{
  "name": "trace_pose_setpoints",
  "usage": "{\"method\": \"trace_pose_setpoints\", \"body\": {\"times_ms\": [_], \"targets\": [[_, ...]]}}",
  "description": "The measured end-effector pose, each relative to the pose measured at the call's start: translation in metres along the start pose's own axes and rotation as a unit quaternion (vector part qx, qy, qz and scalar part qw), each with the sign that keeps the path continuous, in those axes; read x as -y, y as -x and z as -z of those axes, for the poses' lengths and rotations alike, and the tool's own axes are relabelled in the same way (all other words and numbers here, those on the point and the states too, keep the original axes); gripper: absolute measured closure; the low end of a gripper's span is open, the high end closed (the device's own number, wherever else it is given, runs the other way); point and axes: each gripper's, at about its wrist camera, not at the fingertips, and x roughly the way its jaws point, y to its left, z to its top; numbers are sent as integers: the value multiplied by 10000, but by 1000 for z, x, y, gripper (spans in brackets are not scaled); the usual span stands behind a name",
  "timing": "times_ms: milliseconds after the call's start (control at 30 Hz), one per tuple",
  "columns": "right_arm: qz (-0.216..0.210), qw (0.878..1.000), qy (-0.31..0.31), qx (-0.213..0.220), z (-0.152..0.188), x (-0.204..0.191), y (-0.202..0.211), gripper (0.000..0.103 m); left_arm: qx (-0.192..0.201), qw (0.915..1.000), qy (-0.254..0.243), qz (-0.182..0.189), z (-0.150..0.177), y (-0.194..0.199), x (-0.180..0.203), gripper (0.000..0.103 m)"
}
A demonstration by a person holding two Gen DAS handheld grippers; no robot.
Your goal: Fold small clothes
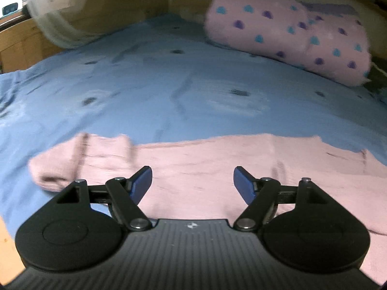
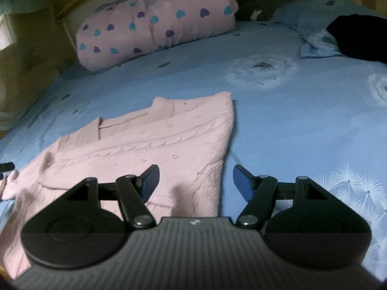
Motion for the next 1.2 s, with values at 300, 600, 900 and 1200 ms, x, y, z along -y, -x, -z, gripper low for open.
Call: {"method": "trace_pose_setpoints", "body": {"times_ms": [300, 600, 900, 1200], "targets": [[-45, 9998, 207, -22, 7, -6, 1, 34, -87, 9966, 165, -798, -43, -12, -85, 24], [-17, 9994, 333, -57, 11, -12, -6, 34, -543, 9894, 112, -1340, -44, -55, -143, 24], [37, 9990, 416, -154, 14, -17, -14, 34, -858, 9848, 325, -1474, -27, -95, -171, 24], [103, 9988, 413, -225, 16, -18, -18, 34, -549, 9882, 215, -1412, -14, -111, -172, 17]]}}
